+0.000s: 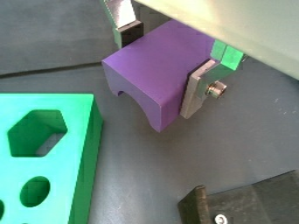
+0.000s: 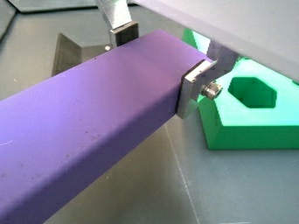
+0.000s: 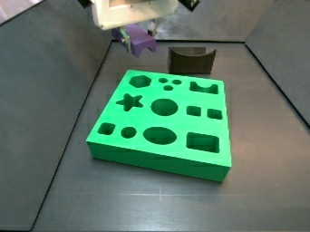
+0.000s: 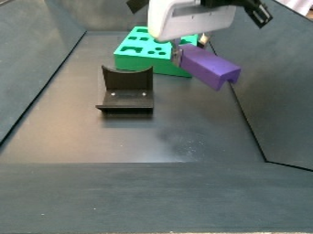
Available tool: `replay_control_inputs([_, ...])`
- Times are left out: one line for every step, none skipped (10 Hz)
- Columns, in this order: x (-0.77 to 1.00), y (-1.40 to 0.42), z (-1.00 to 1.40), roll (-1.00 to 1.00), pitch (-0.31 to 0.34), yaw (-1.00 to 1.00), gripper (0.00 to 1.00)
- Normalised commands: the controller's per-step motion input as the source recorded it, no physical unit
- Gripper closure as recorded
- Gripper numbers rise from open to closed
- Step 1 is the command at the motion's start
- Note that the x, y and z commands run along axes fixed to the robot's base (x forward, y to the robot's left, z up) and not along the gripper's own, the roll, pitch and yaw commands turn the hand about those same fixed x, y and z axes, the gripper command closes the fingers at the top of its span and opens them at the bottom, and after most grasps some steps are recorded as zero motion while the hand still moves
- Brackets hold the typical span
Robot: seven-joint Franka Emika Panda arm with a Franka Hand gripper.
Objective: Pick up the arch object. Move up. Place the arch object on the fixture. Regrasp the arch object. Rotate the arch object. Move to above the board. Insert the arch object.
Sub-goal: Place the arch object on the fixture.
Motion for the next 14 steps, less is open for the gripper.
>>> replay_control_inputs([-0.03, 0.0, 1.0, -0.12, 0.048, 0.01, 1.0])
replay_control_inputs([-0.03, 0.0, 1.0, -0.13, 0.047, 0.0, 1.0])
replay_control_inputs([-0.03, 0.0, 1.0, -0.14, 0.044, -0.01, 1.0])
replay_control_inputs([-0.04, 0.0, 1.0, -0.16, 0.044, -0.02, 1.0])
replay_control_inputs([-0.04, 0.01, 1.0, -0.17, 0.044, -0.03, 1.0])
replay_control_inputs([-0.04, 0.01, 0.96, -0.17, 0.046, -0.03, 1.0])
replay_control_inputs([-0.04, 0.01, 0.87, -0.16, 0.043, -0.03, 1.0])
replay_control_inputs([-0.03, 0.0, 0.73, -0.16, 0.046, -0.03, 1.0])
replay_control_inputs([-0.02, 0.0, 0.59, -0.15, 0.049, -0.03, 1.0])
replay_control_inputs([-0.02, 0.0, 0.52, -0.15, 0.05, -0.03, 1.0])
replay_control_inputs([-0.01, 0.01, 0.37, -0.14, 0.057, -0.03, 1.0])
replay_control_inputs([-0.01, 0.0, 0.22, -0.15, 0.063, -0.03, 1.0])
replay_control_inputs([1.0, -0.07, 0.05, -0.05, 0.292, -1.0, 1.0])
replay_control_inputs([1.0, -0.07, 0.03, -0.05, 0.29, -1.0, 1.0])
